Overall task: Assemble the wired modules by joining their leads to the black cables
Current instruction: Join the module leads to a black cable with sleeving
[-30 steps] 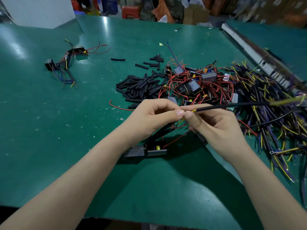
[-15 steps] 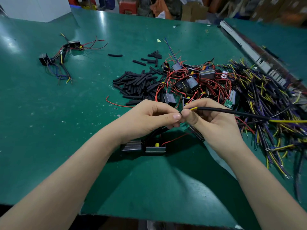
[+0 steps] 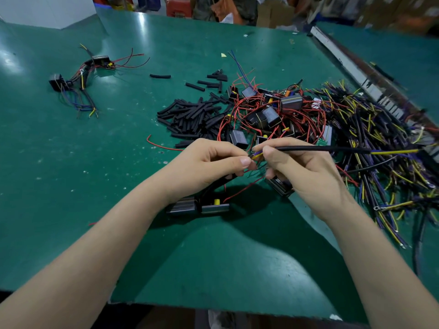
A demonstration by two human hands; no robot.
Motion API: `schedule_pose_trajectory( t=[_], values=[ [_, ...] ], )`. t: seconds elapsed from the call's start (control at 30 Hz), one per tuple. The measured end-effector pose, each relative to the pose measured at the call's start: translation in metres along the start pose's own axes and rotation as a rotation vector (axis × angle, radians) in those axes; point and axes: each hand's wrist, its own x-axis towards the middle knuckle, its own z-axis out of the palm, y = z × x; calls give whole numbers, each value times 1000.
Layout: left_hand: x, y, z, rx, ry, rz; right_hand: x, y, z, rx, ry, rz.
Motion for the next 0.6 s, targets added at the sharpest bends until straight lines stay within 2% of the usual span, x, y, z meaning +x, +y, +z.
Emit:
schedule_pose_trajectory(
  t=[0.2,0.33,0.6],
  values=[
    [-1,0,0,18,-34,13,-1,1,3,-69,-28,-70],
    [-2,0,-1,64,-66,5,-1,2,1,-310,-82,-186],
    [-2,1,-1,129,-69,7,-2,8,3,-259,-33,-75]
  ],
)
